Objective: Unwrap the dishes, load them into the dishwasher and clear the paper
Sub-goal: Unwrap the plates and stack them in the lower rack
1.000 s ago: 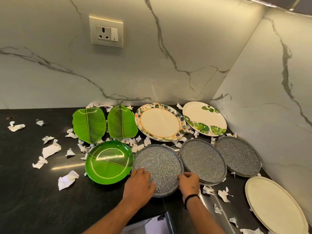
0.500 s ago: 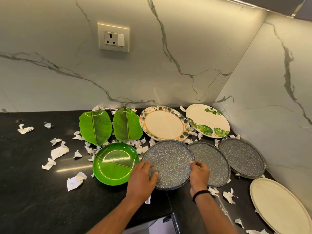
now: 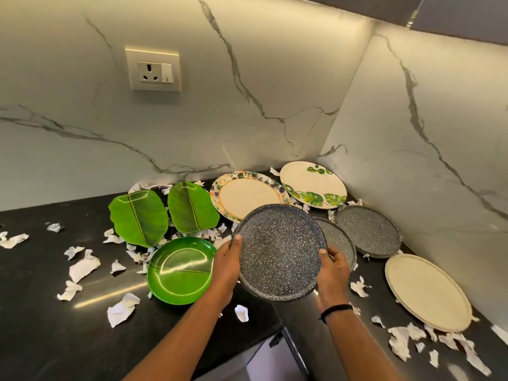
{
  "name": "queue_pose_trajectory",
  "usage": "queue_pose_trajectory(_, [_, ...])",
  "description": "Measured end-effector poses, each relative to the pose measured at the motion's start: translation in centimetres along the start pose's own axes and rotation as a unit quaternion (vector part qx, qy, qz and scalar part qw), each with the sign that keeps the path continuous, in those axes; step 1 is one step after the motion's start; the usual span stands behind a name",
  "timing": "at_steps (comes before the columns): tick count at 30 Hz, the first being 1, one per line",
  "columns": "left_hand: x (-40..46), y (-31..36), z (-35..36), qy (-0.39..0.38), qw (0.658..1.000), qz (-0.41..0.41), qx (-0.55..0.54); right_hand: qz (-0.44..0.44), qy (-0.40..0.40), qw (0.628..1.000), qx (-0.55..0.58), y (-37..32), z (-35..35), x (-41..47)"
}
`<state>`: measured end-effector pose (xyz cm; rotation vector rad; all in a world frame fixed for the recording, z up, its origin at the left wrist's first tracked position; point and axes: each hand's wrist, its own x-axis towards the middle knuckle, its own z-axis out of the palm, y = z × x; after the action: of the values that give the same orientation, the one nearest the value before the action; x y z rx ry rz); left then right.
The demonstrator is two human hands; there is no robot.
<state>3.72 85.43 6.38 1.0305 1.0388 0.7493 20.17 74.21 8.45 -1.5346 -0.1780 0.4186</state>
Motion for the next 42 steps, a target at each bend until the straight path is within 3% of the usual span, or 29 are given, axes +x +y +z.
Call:
queue_pose_trajectory(8, [-0.7, -0.7, 1.0, -0.050, 0.996, -0.043, -0.057, 0.021, 0.020, 0.999, 0.046, 0.4, -3.7, -4.3])
queue_pose_trajectory(17, [-4.6, -3.8, 9.0, -0.181, 0.966, -0.147, -0.112, 0.047, 0.149, 0.984, 0.085, -2.0, -13.0, -8.1])
queue_pose_trajectory(24, [-11.2, -4.1, 13.9, -0.324, 0.932, -0.127, -0.102, 0.086, 0.216, 0.957, 0.172, -1.7, -21.8, -11.9])
queue_pose_trajectory(30, [-16.4, -6.2, 16.4, -0.383, 0.908, -0.131, -0.112, 0.121, 0.243, 0.928, 0.255, -0.7, -28.1, -17.0])
queue_pose_trajectory(33, [-20.3, -7.0, 16.7, -0.414, 0.891, -0.158, -0.094, 0.133, 0.243, 0.934, 0.227, -0.2, -31.3, -21.6])
queue_pose_trajectory(36, [-25.2, -7.5, 16.1, -0.472, 0.857, -0.190, -0.083, 0.130, 0.220, 0.928, 0.270, 0.9, -34.3, -26.1])
queue_pose_trajectory(42, [-34.4, -10.4, 14.5, -0.531, 0.830, -0.171, 0.021, 0.093, 0.304, 0.908, 0.272, 5.0, -39.5, -33.0])
